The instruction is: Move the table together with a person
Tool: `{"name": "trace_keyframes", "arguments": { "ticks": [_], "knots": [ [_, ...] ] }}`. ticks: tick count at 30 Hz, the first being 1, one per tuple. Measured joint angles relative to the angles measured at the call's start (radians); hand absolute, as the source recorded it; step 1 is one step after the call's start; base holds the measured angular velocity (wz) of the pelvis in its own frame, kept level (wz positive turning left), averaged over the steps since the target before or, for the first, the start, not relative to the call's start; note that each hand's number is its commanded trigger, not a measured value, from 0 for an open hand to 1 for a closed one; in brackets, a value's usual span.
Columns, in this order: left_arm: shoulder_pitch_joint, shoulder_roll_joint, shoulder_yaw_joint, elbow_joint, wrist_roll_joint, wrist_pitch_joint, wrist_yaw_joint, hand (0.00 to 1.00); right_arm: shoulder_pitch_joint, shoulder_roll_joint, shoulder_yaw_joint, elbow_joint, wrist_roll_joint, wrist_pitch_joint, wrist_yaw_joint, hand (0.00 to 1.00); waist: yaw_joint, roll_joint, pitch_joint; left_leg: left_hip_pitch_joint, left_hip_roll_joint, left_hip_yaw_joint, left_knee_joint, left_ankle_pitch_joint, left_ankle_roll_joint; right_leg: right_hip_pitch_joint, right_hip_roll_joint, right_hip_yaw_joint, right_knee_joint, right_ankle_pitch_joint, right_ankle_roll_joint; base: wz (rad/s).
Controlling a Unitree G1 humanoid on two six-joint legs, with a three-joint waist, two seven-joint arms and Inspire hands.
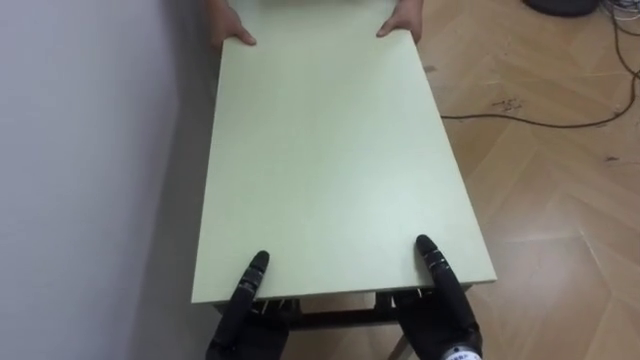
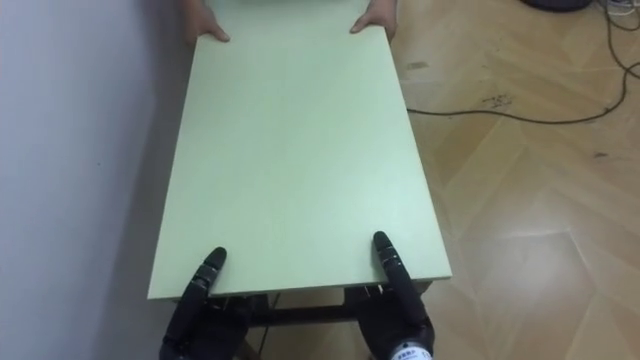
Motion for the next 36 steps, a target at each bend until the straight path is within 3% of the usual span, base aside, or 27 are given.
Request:
{"name": "trace_keyframes", "arguments": {
  "ticks": [6, 9, 10, 11, 12, 13, 14, 19, 22, 30, 32, 36],
  "knots": [
    [-0.026, 0.000, 0.010, 0.084, 0.024, 0.012, -0.056, 1.00, -0.022, 0.016, -0.008, 0.045, -0.020, 0.001, 0.004, 1.00, 0.001, 0.004, -0.0034, 0.020, 0.001, 0.011, -0.011, -0.002, 0.000, 0.016, 0.001, -0.008, 0.000, 0.000, 0.000, -0.04],
    [-0.039, -0.006, 0.025, 0.139, 0.073, 0.012, -0.105, 1.00, -0.033, 0.026, -0.014, 0.080, -0.043, -0.002, 0.021, 1.00, -0.001, 0.001, -0.0055, 0.024, 0.009, 0.022, -0.021, -0.025, -0.012, 0.017, 0.005, -0.027, 0.000, 0.000, 0.000, 0.03],
    [-0.042, -0.007, 0.028, 0.146, 0.083, 0.012, -0.112, 0.76, -0.036, 0.029, -0.017, 0.088, -0.048, -0.002, 0.025, 1.00, -0.001, 0.001, -0.0067, 0.024, 0.009, 0.022, -0.021, -0.026, -0.012, 0.017, 0.005, -0.028, 0.000, 0.000, 0.000, 0.00],
    [-0.044, -0.011, 0.039, 0.158, 0.104, 0.012, -0.125, 0.66, -0.038, 0.034, -0.020, 0.103, -0.055, -0.001, 0.034, 0.74, 0.000, -0.003, -0.0071, 0.027, 0.009, 0.022, -0.021, -0.026, -0.012, 0.018, 0.005, -0.028, 0.000, 0.000, 0.000, -0.03],
    [-0.044, -0.014, 0.046, 0.165, 0.111, 0.012, -0.133, 0.52, -0.039, 0.037, -0.020, 0.109, -0.057, -0.001, 0.036, 0.24, 0.000, -0.003, -0.0079, 0.028, 0.009, 0.023, -0.021, -0.026, -0.012, 0.019, 0.005, -0.028, 0.000, 0.000, 0.000, -0.06],
    [-0.044, -0.017, 0.056, 0.172, 0.120, 0.012, -0.145, 0.10, -0.043, 0.043, -0.022, 0.117, -0.060, 0.000, 0.038, 0.00, 0.001, -0.005, -0.0090, 0.029, 0.009, 0.023, -0.021, -0.026, -0.012, 0.021, 0.005, -0.031, 0.000, 0.000, 0.000, -0.04],
    [-0.045, -0.017, 0.062, 0.179, 0.127, 0.013, -0.157, 0.00, -0.045, 0.051, -0.029, 0.124, -0.063, 0.003, 0.040, 0.00, 0.000, -0.008, -0.0106, 0.029, 0.009, 0.023, -0.021, -0.026, -0.012, 0.021, 0.005, -0.035, 0.000, 0.000, 0.000, 0.00],
    [-0.057, -0.012, 0.078, 0.235, 0.220, 0.010, -0.181, 0.00, -0.065, 0.045, -0.047, 0.214, -0.119, 0.023, 0.135, 0.00, 0.000, -0.008, -0.0116, 0.040, 0.010, 0.021, -0.023, -0.026, -0.012, 0.033, 0.006, -0.051, -0.003, 0.000, 0.000, 0.00],
    [-0.075, -0.005, 0.084, 0.277, 0.273, 0.012, -0.189, 0.00, -0.072, 0.024, -0.047, 0.272, -0.191, 0.031, 0.176, 0.00, 0.000, -0.007, -0.0194, 0.042, 0.010, 0.022, -0.022, -0.025, -0.012, 0.034, 0.007, -0.049, -0.003, 0.000, 0.000, -0.04],
    [-0.105, -0.005, 0.127, 0.314, 0.306, 0.011, -0.201, 0.00, -0.077, 0.006, -0.054, 0.328, -0.208, 0.066, 0.242, 0.00, 0.001, -0.010, -0.0169, 0.061, 0.020, 0.029, -0.016, -0.025, -0.012, 0.045, 0.018, -0.050, -0.004, 0.000, 0.000, -0.09],
    [-0.106, -0.003, 0.136, 0.328, 0.310, 0.005, -0.209, 0.00, -0.075, 0.004, -0.063, 0.336, -0.225, 0.075, 0.261, 0.00, 0.006, -0.010, -0.0107, 0.076, 0.023, 0.048, -0.018, -0.025, -0.012, 0.049, 0.019, -0.054, -0.004, 0.000, 0.000, -0.20],
    [-0.098, 0.032, 0.124, 0.435, 0.379, 0.014, -0.175, 0.00, -0.073, 0.000, -0.065, 0.337, -0.231, 0.082, 0.313, 0.00, -0.001, -0.014, 0.0046, 0.082, 0.022, 0.062, -0.022, -0.026, -0.013, 0.048, 0.018, -0.063, -0.009, 0.000, 0.000, -0.13]
  ]
}}
